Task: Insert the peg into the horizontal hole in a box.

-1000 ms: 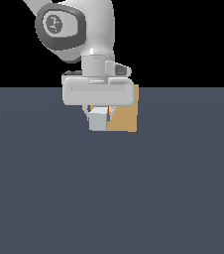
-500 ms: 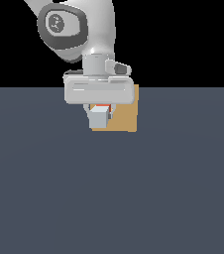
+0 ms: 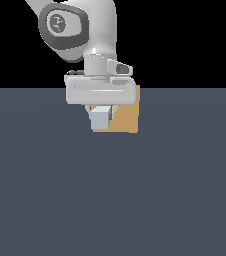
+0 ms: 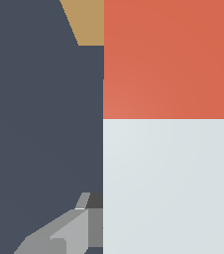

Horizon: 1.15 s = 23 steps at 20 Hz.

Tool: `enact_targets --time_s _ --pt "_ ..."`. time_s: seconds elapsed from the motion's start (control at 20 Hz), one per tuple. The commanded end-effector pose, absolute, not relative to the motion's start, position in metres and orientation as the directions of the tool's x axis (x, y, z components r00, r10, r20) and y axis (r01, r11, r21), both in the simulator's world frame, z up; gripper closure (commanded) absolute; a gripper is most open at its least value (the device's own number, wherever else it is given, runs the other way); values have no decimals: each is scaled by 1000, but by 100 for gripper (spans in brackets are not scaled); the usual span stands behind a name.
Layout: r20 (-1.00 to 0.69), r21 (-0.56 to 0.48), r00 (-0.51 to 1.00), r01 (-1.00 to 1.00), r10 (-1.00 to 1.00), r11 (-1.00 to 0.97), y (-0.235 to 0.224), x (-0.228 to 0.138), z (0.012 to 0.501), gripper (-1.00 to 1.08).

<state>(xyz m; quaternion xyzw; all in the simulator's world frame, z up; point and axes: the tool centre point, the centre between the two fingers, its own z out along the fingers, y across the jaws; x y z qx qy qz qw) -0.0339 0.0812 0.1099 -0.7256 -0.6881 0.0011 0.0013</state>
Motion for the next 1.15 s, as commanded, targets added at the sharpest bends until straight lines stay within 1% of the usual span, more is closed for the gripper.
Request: enact_targets --time_s 0.0,0.3,0.8,1.1 --pt "1 -1 53 999 999 -53 83 -33 111 108" --pt "1 0 53 999 999 -53 106 -33 111 108" --pt "2 3 53 999 999 -53 179 -29 113 108" --pt "2 3 53 999 999 -53 193 -27 113 108"
